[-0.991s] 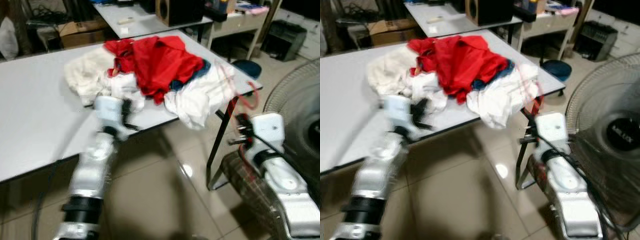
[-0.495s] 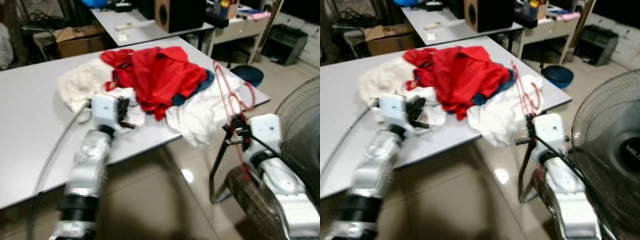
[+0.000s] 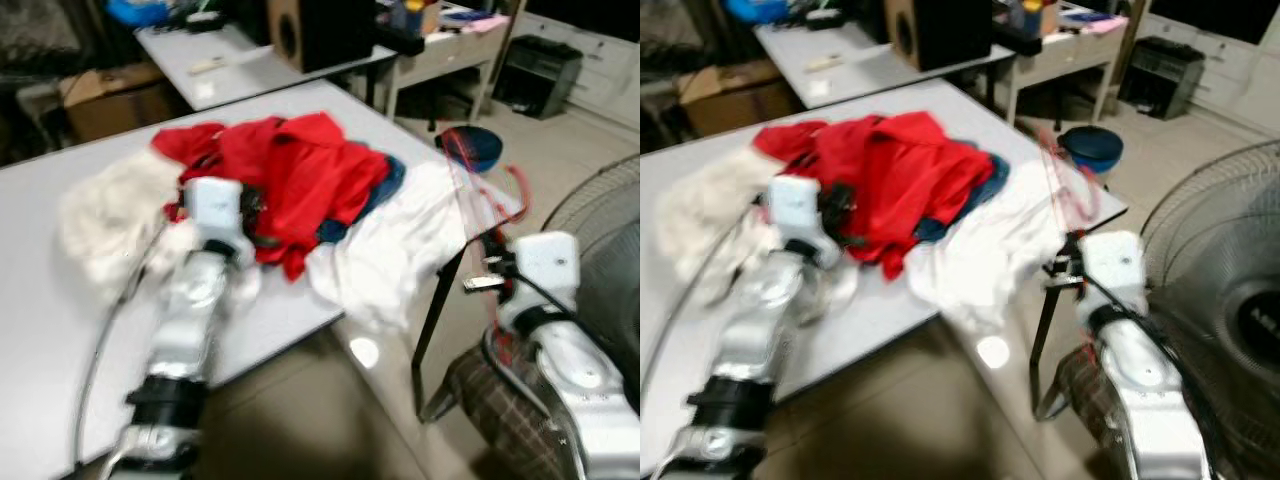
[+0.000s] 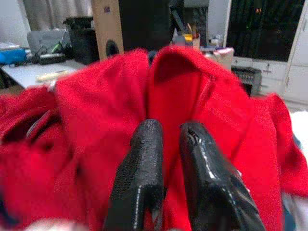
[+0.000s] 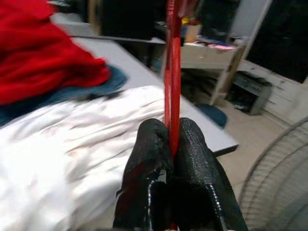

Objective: Hang hanger

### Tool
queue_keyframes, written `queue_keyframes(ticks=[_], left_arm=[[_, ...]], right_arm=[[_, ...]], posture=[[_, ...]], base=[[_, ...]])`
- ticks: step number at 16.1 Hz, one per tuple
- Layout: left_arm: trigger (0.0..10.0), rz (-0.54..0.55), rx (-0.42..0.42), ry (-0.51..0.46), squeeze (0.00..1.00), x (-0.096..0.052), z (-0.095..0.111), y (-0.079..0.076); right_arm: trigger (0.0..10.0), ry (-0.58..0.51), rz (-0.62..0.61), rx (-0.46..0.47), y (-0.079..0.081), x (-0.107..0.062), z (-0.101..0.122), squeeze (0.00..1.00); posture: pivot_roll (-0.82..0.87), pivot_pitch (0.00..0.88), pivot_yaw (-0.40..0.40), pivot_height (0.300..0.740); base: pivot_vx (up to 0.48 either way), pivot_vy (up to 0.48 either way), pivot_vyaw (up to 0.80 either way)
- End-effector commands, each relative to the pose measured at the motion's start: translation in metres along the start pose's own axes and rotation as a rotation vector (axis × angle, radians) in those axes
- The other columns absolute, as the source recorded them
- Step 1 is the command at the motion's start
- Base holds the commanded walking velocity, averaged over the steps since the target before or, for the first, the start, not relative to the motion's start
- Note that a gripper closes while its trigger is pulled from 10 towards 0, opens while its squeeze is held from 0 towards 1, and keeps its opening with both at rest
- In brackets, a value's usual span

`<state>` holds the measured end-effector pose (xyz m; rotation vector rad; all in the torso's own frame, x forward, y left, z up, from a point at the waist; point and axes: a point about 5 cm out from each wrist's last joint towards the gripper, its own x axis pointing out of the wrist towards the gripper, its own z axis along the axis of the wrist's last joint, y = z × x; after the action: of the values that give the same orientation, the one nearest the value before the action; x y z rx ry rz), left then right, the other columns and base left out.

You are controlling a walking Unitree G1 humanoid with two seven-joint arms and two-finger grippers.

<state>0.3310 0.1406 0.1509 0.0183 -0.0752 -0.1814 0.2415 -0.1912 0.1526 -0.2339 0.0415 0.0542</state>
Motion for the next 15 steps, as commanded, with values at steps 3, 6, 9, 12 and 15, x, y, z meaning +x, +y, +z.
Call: queue_keyframes(ticks=[3,6,9,12,15], left_arm=[[10.0,0.105,0.040,0.018,0.00,0.002,0.000,0.027],[10.0,0.105,-0.024,-0.018,1.00,0.004,0.006,0.034],[10.0,-0.006,-0.132,0.001,1.00,0.006,0.002,0.021],[10.0,-0.066,-0.115,0.060,1.00,0.012,-0.009,0.012],[10.0,-0.075,-0.057,0.092,1.00,0.019,-0.015,0.012]], right_arm=[[10.0,-0.067,0.065,0.015,0.011,0.000,0.011,0.00],[10.0,-0.068,0.082,0.008,0.013,0.000,0.011,0.00],[10.0,-0.066,0.083,0.020,0.012,0.000,0.010,0.00],[10.0,-0.062,0.091,0.049,0.013,0.000,0.010,0.00],[10.0,-0.055,0.104,0.063,0.014,-0.001,0.010,0.00]], posture=[[-0.09,0.000,0.064,0.740],[-0.09,0.000,0.073,0.740],[-0.09,0.000,0.080,0.740],[-0.09,0.000,0.082,0.740],[-0.10,0.000,0.085,0.740]], base=[[0.000,0.000,0.00],[0.000,0.000,0.00],[0.000,0.000,0.00],[0.000,0.000,0.00],[0.000,0.000,0.00]])
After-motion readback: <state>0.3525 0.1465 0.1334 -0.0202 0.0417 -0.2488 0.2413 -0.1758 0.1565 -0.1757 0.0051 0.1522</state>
